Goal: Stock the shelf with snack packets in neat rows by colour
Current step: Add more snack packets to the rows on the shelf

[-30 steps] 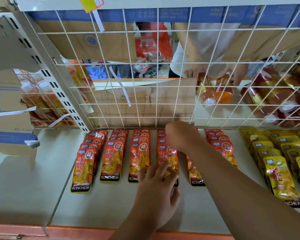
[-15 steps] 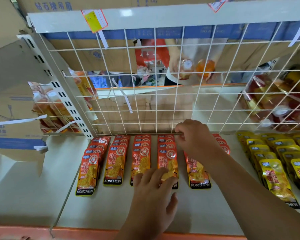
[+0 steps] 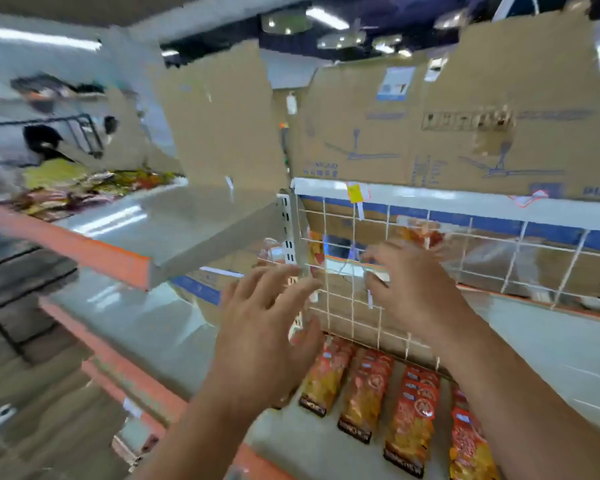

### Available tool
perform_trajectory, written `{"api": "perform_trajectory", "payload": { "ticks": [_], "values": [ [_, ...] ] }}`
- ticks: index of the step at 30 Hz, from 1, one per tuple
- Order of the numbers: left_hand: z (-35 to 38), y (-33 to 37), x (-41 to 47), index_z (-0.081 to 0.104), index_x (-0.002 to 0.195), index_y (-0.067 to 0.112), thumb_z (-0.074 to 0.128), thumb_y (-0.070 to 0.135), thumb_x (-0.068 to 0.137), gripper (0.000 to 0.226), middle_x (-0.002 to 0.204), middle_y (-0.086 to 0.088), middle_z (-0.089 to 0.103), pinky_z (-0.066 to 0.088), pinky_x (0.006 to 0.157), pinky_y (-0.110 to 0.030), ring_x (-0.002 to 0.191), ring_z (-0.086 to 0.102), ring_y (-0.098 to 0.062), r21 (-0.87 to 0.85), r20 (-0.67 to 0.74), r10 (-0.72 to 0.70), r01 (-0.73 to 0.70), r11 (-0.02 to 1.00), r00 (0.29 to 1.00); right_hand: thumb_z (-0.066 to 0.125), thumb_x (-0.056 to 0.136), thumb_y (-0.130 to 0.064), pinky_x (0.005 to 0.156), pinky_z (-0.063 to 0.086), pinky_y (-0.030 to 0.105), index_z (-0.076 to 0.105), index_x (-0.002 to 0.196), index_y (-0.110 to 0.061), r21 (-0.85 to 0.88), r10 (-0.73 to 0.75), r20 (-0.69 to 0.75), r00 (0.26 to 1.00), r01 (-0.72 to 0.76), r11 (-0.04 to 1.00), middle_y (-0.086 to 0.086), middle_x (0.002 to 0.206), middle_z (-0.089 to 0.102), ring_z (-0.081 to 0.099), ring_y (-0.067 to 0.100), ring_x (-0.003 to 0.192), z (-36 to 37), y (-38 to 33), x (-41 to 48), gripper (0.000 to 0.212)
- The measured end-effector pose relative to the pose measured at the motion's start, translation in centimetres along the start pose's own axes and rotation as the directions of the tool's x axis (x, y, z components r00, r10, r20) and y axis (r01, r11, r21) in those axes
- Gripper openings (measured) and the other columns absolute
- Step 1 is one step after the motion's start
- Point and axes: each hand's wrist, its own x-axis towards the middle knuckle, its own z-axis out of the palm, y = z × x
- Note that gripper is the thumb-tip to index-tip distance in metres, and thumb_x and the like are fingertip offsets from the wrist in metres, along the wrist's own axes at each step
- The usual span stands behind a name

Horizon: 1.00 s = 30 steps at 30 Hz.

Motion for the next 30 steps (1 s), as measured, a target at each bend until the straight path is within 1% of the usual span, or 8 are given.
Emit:
{"api": "perform_trajectory", "payload": {
  "ticks": [4,7,10,12,16,21,26,30],
  "values": [
    [-8.4,-4.1,4.2,0.072,0.118,0.022,0.061,0.035,0.087,0.035,0.122,0.002,0.067,0.043,0.099,-0.039,0.11,0.061,-0.024,0.118,-0.093,0.004,0.007,0.993,0.996,0.068,0.086,-0.018,0.079,0.051,0.038,0.07,0.111,-0.024,0.064,-0.173,-0.06,0.983,0.176,0.982,-0.003,0.1,0.063,0.059,0.023,0.093,-2.2,-8.0,4.6,0.026],
    [-13.2,-8.0,6.0,0.072,0.12,0.022,0.059,0.035,0.087,0.037,0.124,0.002,0.067,0.04,0.099,-0.03,0.116,0.056,-0.018,0.135,-0.156,-0.114,0.135,0.982,0.981,0.066,0.087,-0.021,0.083,0.05,0.036,0.068,0.115,-0.027,0.099,-0.266,-0.082,0.96,0.274,0.957,-0.001,0.111,0.064,0.06,0.025,0.098,-3.0,-13.6,7.7,0.029],
    [-17.6,-13.2,6.2,0.072,0.122,0.024,0.065,0.031,0.087,0.036,0.122,0.005,0.068,0.037,0.096,-0.023,0.114,0.057,-0.015,0.143,-0.124,-0.237,0.254,0.957,0.964,0.062,0.09,-0.025,0.086,0.046,0.035,0.066,0.121,-0.029,0.033,-0.38,-0.076,0.922,0.383,0.923,0.002,0.119,0.062,0.057,0.029,0.114,-2.5,-19.4,10.6,0.031],
    [-20.3,-16.9,6.1,0.07,0.123,0.027,0.068,0.029,0.091,0.033,0.122,0.007,0.068,0.039,0.094,-0.023,0.113,0.059,-0.015,0.153,-0.057,-0.323,0.328,0.932,0.945,0.06,0.093,-0.028,0.089,0.045,0.036,0.063,0.124,-0.03,0.007,-0.386,-0.017,0.922,0.387,0.922,0.003,0.126,0.058,0.051,0.029,0.123,-1.8,-23.1,12.8,0.032],
    [-25.2,-24.1,5.8,0.066,0.128,0.034,0.065,0.033,0.093,0.035,0.12,0.014,0.064,0.041,0.085,-0.029,0.106,0.057,-0.011,0.213,0.103,-0.47,0.442,0.871,0.877,0.063,0.09,-0.03,0.083,0.045,0.033,0.067,0.115,-0.031,0.01,-0.402,0.041,0.915,0.402,0.916,0.001,0.114,0.06,0.056,0.027,0.109,1.0,-30.3,17.5,0.025],
    [-29.8,-32.7,5.2,0.069,0.121,0.037,0.065,0.037,0.092,0.029,0.115,0.015,0.065,0.045,0.082,-0.03,0.102,0.06,-0.01,0.21,0.212,-0.496,0.456,0.865,0.842,0.058,0.093,-0.027,0.069,0.038,0.024,0.064,0.093,-0.034,-0.037,-0.324,0.196,0.925,0.338,0.941,-0.005,0.099,0.059,0.056,0.018,0.089,4.8,-37.8,21.4,0.009],
    [-31.7,-38.7,5.5,0.069,0.117,0.038,0.063,0.04,0.092,0.026,0.11,0.016,0.067,0.051,0.08,-0.029,0.095,0.061,-0.004,0.219,0.267,-0.474,0.427,0.878,0.839,0.055,0.095,-0.025,0.075,0.048,0.03,0.068,0.11,-0.03,-0.112,-0.232,0.292,0.928,0.274,0.955,-0.002,0.106,0.062,0.059,0.021,0.093,8.7,-41.7,24.5,0.021],
    [-30.9,-42.6,6.7,0.071,0.115,0.038,0.063,0.039,0.092,0.024,0.101,0.022,0.063,0.056,0.085,-0.033,0.09,0.063,-0.003,0.142,0.272,-0.474,0.452,0.88,0.837,0.062,0.094,-0.028,0.079,0.05,0.029,0.067,0.1,-0.025,-0.161,-0.185,0.354,0.917,0.255,0.953,0.0,0.103,0.064,0.059,0.021,0.09,11.9,-42.8,27.0,0.009]
  ]
}}
